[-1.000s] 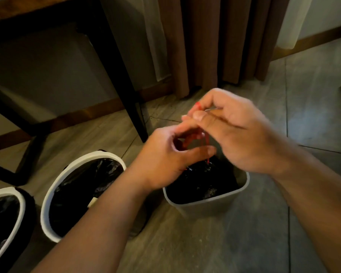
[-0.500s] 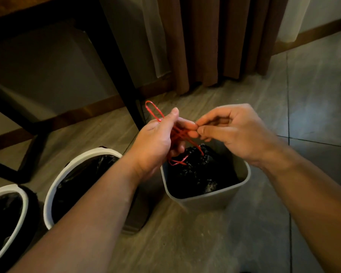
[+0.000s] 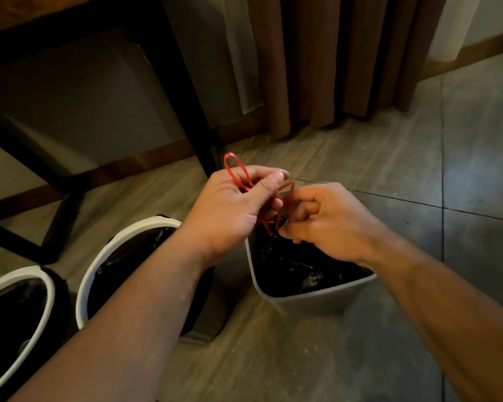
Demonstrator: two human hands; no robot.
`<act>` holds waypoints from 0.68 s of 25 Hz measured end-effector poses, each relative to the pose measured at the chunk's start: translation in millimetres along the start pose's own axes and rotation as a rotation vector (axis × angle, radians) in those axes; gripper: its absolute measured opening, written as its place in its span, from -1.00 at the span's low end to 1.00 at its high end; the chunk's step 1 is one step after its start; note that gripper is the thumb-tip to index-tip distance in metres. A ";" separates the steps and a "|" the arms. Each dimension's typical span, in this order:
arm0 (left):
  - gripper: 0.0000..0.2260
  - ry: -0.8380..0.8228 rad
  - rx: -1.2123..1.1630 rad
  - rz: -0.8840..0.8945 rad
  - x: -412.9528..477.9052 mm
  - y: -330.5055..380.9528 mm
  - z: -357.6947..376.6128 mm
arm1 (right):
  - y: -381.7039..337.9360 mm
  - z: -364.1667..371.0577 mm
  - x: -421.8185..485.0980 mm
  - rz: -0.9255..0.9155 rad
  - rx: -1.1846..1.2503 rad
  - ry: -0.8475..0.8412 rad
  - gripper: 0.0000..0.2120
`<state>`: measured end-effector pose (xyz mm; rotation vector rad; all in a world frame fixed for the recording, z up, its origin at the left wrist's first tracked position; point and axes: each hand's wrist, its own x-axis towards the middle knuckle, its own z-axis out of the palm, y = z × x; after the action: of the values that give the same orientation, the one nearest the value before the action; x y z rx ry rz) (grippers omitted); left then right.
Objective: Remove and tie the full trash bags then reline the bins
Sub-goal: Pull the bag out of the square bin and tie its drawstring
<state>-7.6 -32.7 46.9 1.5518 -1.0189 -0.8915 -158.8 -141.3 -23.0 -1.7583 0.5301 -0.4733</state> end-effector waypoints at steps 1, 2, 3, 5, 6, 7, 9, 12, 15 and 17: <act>-0.85 -0.038 0.034 0.018 -3.7 1.6 -1.4 | 2.4 3.8 1.8 -0.051 -0.102 0.035 -0.73; -0.82 -0.082 0.058 0.025 -7.1 2.5 -3.0 | 4.1 5.9 2.9 -0.108 -0.218 0.088 -0.80; -0.78 -0.122 0.076 0.023 -9.7 3.5 -5.0 | 4.4 7.0 3.4 -0.164 -0.351 0.142 -0.86; -0.72 -0.164 0.068 0.001 -13.3 3.0 -9.8 | 6.4 6.7 4.9 -0.227 -0.571 0.255 -0.81; -0.71 -0.177 0.041 -0.012 -14.7 1.5 -11.6 | 6.8 6.5 6.3 -0.235 -0.637 0.314 -0.74; -0.71 -0.189 0.013 -0.023 -15.7 -0.4 -13.3 | 6.2 6.1 8.6 -0.238 -0.656 0.364 -0.70; -0.74 -0.207 -0.027 -0.032 -17.9 -6.3 -14.6 | 5.8 6.3 12.2 -0.219 -0.551 0.412 -0.69; -0.79 -0.150 -0.076 -0.045 -21.0 -17.3 -13.7 | 6.2 8.3 13.0 -0.224 -0.398 0.345 -0.69; -0.82 -0.029 -0.061 -0.035 -19.1 -25.2 -14.2 | 13.7 4.0 14.4 -0.247 -0.341 0.310 -0.69; -0.83 0.029 -0.025 -0.005 -16.2 -26.6 -15.9 | 17.2 -4.5 15.2 -0.156 -0.071 0.255 -0.69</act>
<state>5.5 -9.1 24.6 1.5425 -0.9805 -0.8801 -150.8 -157.4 -38.0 -1.8266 0.5967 -0.8047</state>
